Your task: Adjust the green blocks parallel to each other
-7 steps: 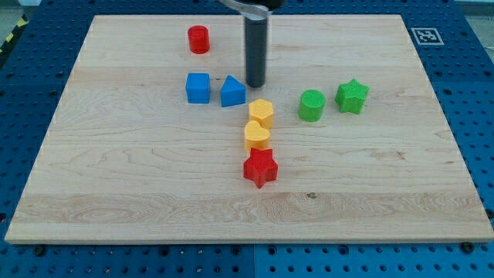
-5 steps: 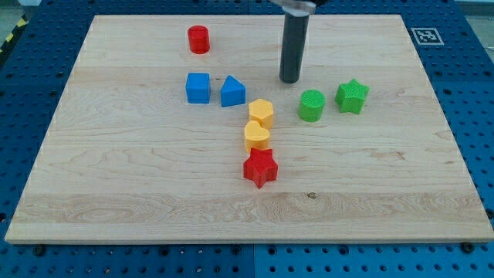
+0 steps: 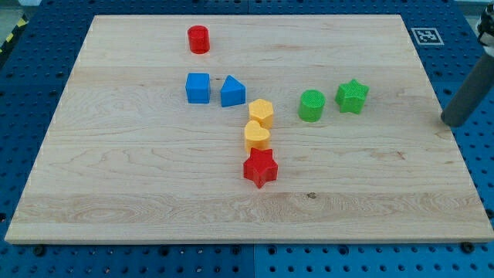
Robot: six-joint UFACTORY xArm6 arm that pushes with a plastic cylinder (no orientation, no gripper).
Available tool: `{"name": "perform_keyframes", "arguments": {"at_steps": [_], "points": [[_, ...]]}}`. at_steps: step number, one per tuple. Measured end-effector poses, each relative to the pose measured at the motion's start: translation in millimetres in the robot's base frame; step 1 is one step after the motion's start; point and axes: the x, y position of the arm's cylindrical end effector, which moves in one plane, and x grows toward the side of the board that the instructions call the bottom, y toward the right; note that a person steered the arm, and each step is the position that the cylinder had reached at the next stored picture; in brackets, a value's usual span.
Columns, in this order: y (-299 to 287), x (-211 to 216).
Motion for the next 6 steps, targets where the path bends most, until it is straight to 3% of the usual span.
{"name": "perform_keyframes", "arguments": {"at_steps": [3,6], "points": [[-160,18],[-189,18]]}}
